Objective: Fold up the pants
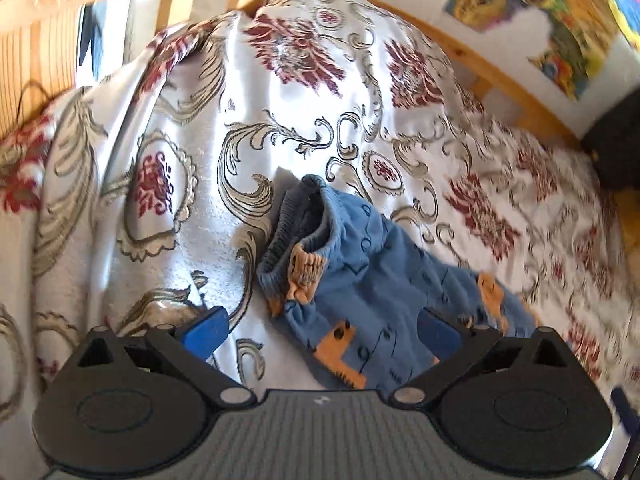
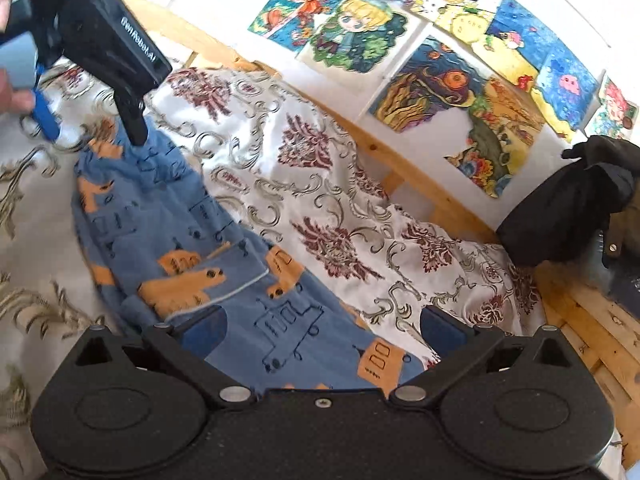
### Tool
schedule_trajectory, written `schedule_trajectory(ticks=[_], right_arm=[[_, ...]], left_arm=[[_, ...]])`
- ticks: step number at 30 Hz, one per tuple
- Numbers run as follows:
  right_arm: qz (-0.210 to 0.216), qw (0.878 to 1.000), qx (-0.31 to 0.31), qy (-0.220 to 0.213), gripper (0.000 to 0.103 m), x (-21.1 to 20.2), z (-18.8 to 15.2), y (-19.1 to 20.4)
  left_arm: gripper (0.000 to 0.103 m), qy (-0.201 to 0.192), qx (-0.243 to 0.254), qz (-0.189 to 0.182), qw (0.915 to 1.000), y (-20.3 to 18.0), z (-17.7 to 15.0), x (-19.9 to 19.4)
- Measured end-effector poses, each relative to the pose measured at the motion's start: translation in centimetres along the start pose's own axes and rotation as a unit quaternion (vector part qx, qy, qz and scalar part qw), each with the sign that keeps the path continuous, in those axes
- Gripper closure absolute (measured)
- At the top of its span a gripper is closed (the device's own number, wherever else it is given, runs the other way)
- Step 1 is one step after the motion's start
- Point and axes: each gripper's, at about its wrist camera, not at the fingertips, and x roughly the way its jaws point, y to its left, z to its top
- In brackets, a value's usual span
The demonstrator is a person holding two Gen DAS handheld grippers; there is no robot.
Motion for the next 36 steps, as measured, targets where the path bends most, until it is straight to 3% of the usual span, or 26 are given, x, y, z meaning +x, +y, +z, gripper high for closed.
schedule_trajectory(ticks=[5,10,16,23,27,33,36], right_arm=[[0.003,1.0,0.015,0.005,0.001,1.3,0.6,0.8],[0.026,1.0,0.005,0.012,0.001,1.9,0.1,2.0],[0.014,1.0,0.005,0.013,0.001,2.0,-0.1,2.3],[0.017,1.0,-0.005,-0.014,0.001,1.6,0.2,3.1],[0.038,0.999,-0.026,-0.005,0.001,1.9,-0.3,4.3],[0.037,0.999,-0.027,-0.008,0.001,1.8,-0.6,4.5],[0.038,0.999,-0.023,-0.007,0.001,1.8,-0.8,4.6]], left_arm=[[0.007,-0.002,-0.065,-0.045,0.9968,1.2,0.5,1.7],[0.016,-0.003,-0.069,-0.019,0.9975,1.7,0.2,2.5],[0.017,-0.001,-0.067,0.001,0.9978,1.7,-0.1,3.2],[0.017,0.0,-0.084,-0.006,0.9965,1.9,0.1,3.1],[0.019,0.001,-0.102,-0.017,0.9947,2.2,0.2,3.0],[0.05,0.004,-0.121,-0.025,0.9923,2.8,0.3,3.0],[0.064,0.004,-0.156,-0.026,0.9874,4.0,0.3,3.0]])
